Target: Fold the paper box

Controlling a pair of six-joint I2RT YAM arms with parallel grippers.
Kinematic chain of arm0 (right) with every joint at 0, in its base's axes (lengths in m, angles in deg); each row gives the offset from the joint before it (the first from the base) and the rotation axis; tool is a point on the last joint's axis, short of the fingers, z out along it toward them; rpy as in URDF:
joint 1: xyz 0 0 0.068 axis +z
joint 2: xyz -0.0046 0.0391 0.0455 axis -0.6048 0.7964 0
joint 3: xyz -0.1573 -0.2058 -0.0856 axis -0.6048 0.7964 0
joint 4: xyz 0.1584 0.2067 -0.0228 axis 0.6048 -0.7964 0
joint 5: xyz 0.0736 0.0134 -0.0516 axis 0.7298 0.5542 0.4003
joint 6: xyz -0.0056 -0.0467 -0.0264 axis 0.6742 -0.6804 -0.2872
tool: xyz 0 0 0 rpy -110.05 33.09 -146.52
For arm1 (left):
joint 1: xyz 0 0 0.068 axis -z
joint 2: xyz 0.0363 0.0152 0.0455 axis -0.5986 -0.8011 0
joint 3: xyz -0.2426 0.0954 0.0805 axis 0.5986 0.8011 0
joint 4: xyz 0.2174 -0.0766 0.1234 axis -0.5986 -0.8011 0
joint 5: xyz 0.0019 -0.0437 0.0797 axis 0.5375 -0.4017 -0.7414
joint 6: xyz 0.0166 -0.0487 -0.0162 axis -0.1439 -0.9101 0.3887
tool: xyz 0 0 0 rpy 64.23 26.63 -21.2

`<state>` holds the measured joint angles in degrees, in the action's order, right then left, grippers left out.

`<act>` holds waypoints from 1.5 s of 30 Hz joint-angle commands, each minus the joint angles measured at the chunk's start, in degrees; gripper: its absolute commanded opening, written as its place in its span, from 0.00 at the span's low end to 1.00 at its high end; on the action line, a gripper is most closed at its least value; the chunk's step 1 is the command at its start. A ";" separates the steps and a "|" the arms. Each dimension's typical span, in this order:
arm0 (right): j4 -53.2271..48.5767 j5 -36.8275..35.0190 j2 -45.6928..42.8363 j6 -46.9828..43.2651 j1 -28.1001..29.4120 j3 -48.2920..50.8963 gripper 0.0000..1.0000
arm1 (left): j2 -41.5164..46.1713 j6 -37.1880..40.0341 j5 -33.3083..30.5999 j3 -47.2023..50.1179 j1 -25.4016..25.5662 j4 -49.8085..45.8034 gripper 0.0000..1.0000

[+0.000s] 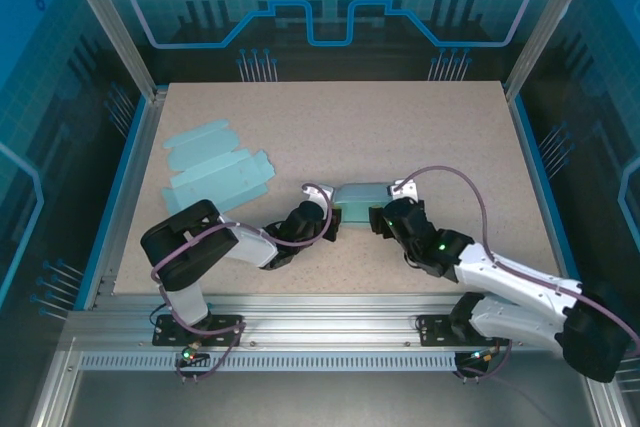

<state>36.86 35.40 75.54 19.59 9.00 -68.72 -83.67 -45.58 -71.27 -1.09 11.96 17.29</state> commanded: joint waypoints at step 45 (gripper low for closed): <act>-32.16 15.39 8.68 10.32 -16.55 -28.08 1.00 | 44.48 1.02 -9.45 8.90 4.71 -32.50 0.99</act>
<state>3.44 45.87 83.47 28.90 -5.73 -96.02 -43.12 -45.53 -75.57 7.33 16.33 -8.96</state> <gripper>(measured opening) 0.997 0.987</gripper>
